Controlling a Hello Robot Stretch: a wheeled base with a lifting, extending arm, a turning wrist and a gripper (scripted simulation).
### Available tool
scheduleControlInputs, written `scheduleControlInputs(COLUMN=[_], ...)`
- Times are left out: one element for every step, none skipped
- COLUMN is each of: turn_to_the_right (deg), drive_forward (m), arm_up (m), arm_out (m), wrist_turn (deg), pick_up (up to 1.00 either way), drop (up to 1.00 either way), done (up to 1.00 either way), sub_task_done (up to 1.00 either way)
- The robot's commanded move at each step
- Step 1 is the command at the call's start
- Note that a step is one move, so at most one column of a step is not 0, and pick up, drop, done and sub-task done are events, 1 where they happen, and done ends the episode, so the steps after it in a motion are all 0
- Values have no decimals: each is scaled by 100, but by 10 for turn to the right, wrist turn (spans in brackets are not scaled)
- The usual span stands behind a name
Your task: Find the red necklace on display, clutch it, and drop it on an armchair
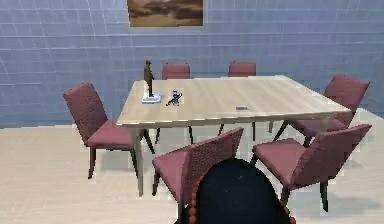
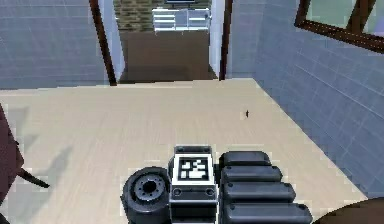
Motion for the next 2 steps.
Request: scheduleControlInputs(turn_to_the_right=[450, 450], drive_forward=[0, 0], arm_up=[0, 0], arm_out=[0, 0], wrist_turn=[0, 0], pick_up=[0, 0], drop=[0, 0], done=[0, 0], sub_task_done=[0, 0])
